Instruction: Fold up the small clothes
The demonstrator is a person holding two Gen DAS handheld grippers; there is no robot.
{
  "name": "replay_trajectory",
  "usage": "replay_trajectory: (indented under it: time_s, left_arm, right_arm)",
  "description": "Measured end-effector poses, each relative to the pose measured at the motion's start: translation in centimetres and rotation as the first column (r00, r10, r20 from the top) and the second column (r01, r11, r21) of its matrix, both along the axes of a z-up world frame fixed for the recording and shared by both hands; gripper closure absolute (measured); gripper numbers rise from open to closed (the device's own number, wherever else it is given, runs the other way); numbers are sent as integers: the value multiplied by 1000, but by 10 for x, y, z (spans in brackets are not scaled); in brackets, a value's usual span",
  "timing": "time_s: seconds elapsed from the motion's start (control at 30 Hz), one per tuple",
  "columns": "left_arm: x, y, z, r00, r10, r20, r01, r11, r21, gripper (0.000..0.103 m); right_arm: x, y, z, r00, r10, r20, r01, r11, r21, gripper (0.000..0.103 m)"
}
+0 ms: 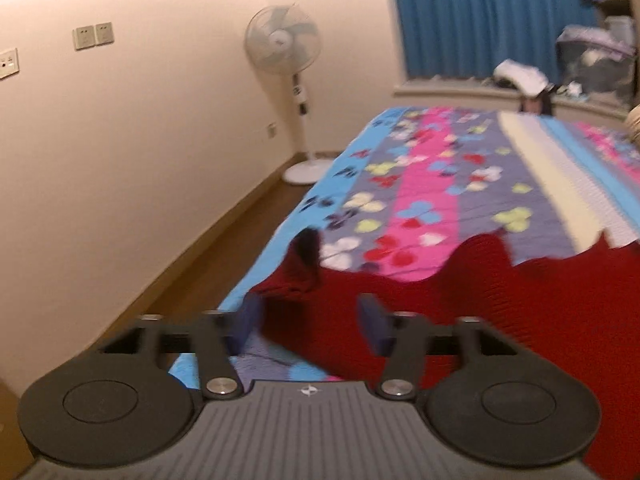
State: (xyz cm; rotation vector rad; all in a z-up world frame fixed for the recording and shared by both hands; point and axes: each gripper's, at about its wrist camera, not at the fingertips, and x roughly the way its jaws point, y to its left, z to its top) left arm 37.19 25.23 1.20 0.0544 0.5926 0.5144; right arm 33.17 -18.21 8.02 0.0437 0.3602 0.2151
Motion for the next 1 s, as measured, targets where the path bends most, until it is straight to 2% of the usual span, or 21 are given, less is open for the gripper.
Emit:
replay_trajectory:
  time_s: [0.1,0.17,0.23,0.3,0.37,0.4,0.43,0.47,0.5,0.53,0.57,0.7,0.77,0.83,0.9,1.0]
  left_arm:
    - [12,7,-12,1000,18,-13,-18,1000,25,19]
    - [22,7,-18,1000,10,-12,-9,997,71,19]
    - [35,5,-30,1000,3,-20,-1,992,126,19]
    - [46,5,-42,999,11,-37,-5,986,168,19]
    - [60,10,-55,998,38,-51,-28,985,173,21]
    - [62,13,-57,997,49,-55,-39,985,170,31]
    - [65,17,-58,997,56,-56,-46,986,162,50]
    - [68,21,-60,997,55,-59,-45,987,154,62]
    - [68,23,-58,997,54,-62,-44,987,156,80]
    - [69,25,-58,997,53,-63,-43,986,158,87]
    - [68,25,-57,997,47,-57,-38,987,155,88]
    - [59,12,-30,1000,-4,20,2,996,87,90]
    - [48,-7,-8,994,-74,81,73,997,16,90]
    - [34,-31,10,979,-155,135,163,985,-54,90]
    - [21,-64,22,948,-264,178,288,949,-130,90]
    - [9,-109,25,905,-376,200,419,869,-264,90]
  right_arm:
    - [32,13,-23,1000,14,-20,-13,999,32,50]
    - [44,18,-45,998,18,-60,-15,998,54,51]
    - [59,25,-59,992,23,-122,-14,997,74,66]
    - [67,33,-67,988,72,-138,-58,993,98,70]
    - [66,40,-75,986,98,-135,-90,994,70,74]
    - [66,45,-77,986,111,-124,-106,993,47,74]
    - [65,48,-78,986,119,-117,-116,993,33,74]
    - [65,49,-79,985,127,-116,-125,992,28,74]
    - [66,52,-80,983,135,-122,-132,991,32,74]
    - [68,52,-79,981,143,-129,-138,989,44,74]
    - [68,53,-79,979,152,-134,-146,988,56,74]
    - [65,52,-76,976,184,-120,-177,982,69,74]
    - [65,51,-75,974,191,-118,-183,980,78,74]
    - [66,50,-74,972,196,-128,-185,978,98,74]
    - [68,47,-74,969,201,-145,-181,974,135,74]
    - [72,40,-74,965,199,-172,-166,968,191,74]
